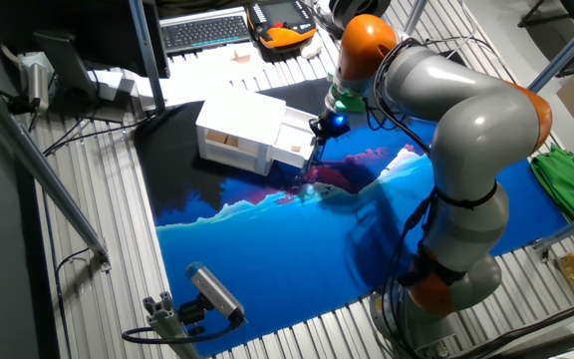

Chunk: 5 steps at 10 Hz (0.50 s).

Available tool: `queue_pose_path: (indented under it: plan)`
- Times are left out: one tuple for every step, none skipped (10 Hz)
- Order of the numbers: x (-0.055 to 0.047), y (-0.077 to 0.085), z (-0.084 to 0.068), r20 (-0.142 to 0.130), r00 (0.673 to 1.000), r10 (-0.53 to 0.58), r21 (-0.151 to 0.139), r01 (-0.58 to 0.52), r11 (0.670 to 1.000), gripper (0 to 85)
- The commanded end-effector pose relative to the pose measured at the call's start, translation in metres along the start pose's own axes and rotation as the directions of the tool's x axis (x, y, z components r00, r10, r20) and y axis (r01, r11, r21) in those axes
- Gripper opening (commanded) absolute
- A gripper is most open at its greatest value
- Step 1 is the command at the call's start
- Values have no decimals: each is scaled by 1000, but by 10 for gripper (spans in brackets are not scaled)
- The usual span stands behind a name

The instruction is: Use the gripper to push and close the drawer

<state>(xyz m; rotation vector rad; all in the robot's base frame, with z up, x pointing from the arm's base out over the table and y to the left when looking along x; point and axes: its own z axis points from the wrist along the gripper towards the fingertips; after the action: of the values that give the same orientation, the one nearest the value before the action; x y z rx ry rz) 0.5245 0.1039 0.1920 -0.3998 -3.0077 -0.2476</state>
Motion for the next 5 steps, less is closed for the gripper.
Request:
queue_pose_path:
  plan:
    - [0,3,0,0,1000,3,0,-3,1000,0]
    - [0,7,0,-1,1000,9,0,-9,1000,0]
    - [0,10,0,-2,1000,13,3,-13,1000,0]
    - [0,12,0,-4,1000,14,0,-14,1000,0]
    - [-1,12,0,-4,1000,16,0,-16,1000,0]
